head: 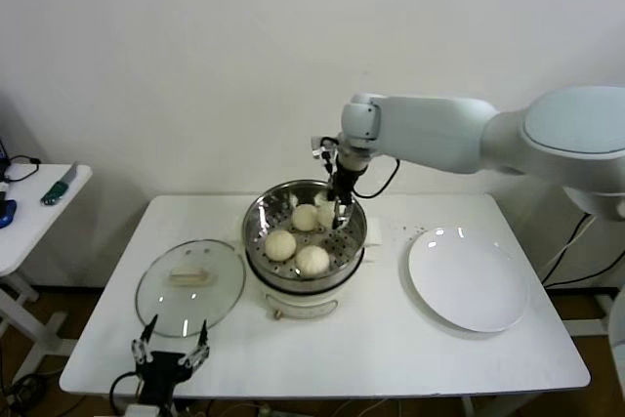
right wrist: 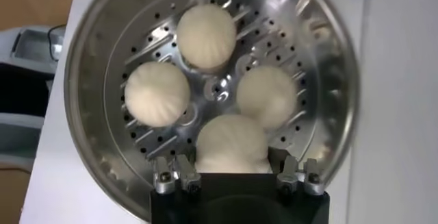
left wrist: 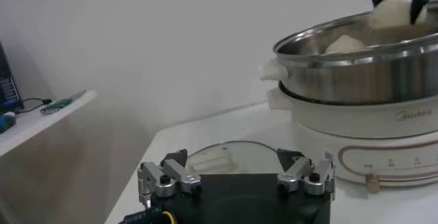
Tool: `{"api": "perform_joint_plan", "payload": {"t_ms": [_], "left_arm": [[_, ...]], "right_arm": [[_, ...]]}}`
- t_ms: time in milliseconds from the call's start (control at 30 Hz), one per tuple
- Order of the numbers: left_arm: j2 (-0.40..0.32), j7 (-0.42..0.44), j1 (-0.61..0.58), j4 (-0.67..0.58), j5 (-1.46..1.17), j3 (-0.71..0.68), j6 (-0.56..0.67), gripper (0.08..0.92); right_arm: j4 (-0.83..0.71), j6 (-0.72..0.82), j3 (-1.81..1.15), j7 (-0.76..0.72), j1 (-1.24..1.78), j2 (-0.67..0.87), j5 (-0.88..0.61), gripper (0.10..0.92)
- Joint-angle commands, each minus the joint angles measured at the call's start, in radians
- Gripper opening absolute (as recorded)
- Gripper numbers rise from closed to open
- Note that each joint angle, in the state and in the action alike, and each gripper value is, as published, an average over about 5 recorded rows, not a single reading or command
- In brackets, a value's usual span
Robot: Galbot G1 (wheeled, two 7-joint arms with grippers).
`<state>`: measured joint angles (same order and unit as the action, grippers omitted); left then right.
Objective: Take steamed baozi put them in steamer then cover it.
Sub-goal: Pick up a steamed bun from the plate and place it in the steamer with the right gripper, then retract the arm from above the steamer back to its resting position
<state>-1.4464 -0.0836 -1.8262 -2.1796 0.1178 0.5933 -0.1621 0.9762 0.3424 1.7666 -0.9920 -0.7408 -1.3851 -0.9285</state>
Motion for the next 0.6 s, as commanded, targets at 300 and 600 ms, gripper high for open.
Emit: {"api": "perform_joint_plan", "payload": {"t_ms": [300,600], "left_arm": [[0.009,0.000,0.022,0.016,0.001,-0.006,-0.011,0.823],[0.011,-0.003,0.024,0.016,0.001,-0.003,-0.013,0.823]], "right_arm": [[-0.017,-0.003,0.053,0.012,0.048,-0.036,0.035,0.688],[-0.013,-0.006,0.031,-0.004,0.028,-0.027,0.030,0.815]]}}
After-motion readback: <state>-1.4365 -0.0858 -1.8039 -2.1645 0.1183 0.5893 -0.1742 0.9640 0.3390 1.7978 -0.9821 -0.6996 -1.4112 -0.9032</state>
